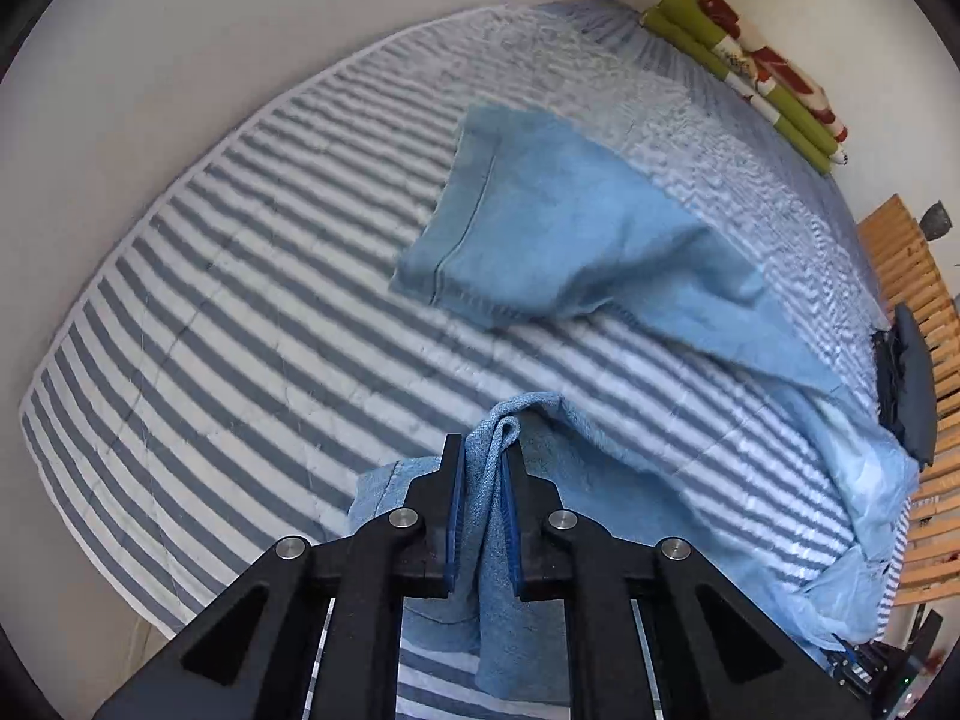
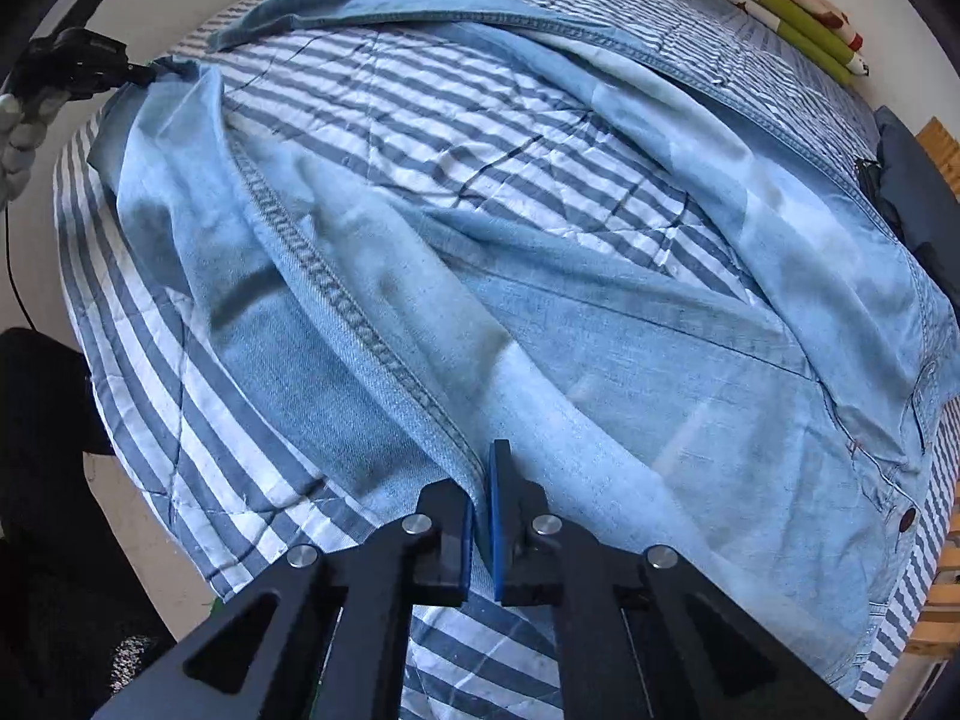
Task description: Organize objects
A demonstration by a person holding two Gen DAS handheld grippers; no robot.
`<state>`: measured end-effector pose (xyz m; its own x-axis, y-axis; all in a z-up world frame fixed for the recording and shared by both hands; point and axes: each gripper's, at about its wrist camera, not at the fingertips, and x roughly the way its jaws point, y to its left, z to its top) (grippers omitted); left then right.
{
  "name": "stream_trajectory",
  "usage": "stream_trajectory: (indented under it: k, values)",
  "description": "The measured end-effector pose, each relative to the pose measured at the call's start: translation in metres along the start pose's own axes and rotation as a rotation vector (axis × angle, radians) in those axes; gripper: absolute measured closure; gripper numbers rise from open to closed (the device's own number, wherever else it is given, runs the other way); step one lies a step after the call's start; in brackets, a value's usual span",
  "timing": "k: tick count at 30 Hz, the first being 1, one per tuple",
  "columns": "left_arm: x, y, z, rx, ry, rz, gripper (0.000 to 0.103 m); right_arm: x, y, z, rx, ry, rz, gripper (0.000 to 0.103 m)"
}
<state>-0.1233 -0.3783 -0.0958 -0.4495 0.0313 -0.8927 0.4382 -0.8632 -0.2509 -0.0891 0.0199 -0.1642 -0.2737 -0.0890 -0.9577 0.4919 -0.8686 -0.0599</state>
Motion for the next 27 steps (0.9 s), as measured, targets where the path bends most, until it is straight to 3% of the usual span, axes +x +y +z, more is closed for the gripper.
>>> stream_trajectory:
  k: [4,7,9,14,17,20,24,27]
  values:
    - [-0.080,-0.033,0.022,0.094,-0.171,-0.087,0.091,-0.062,-0.028,0.015,0.093,-0.176,-0.069,0.101]
    - [-0.113,-0.037,0.012,0.162,-0.179,-0.130,0.081,-0.113,-0.025,0.017,0.056,-0.320,-0.179,0.101]
    - [-0.117,-0.024,-0.005,0.162,-0.143,-0.126,0.046,-0.125,-0.020,0.011,0.032,-0.340,-0.184,0.101]
    - [-0.101,0.023,-0.038,0.128,-0.067,-0.030,0.045,-0.082,0.018,-0.025,-0.099,-0.167,-0.065,0.101]
    - [-0.084,0.053,-0.036,0.043,-0.029,-0.056,0.044,-0.052,0.043,-0.051,-0.163,-0.079,-0.050,0.101]
    - [-0.049,0.073,-0.029,-0.033,0.034,-0.076,0.038,-0.046,0.054,-0.061,-0.193,-0.065,-0.073,0.101]
    - [-0.005,0.086,-0.022,-0.140,0.091,-0.132,0.038,-0.051,0.049,-0.062,-0.175,-0.034,0.004,0.097]
    - [0.027,0.075,-0.020,-0.147,0.126,-0.109,0.038,-0.059,0.045,-0.061,-0.147,-0.010,0.099,0.083]
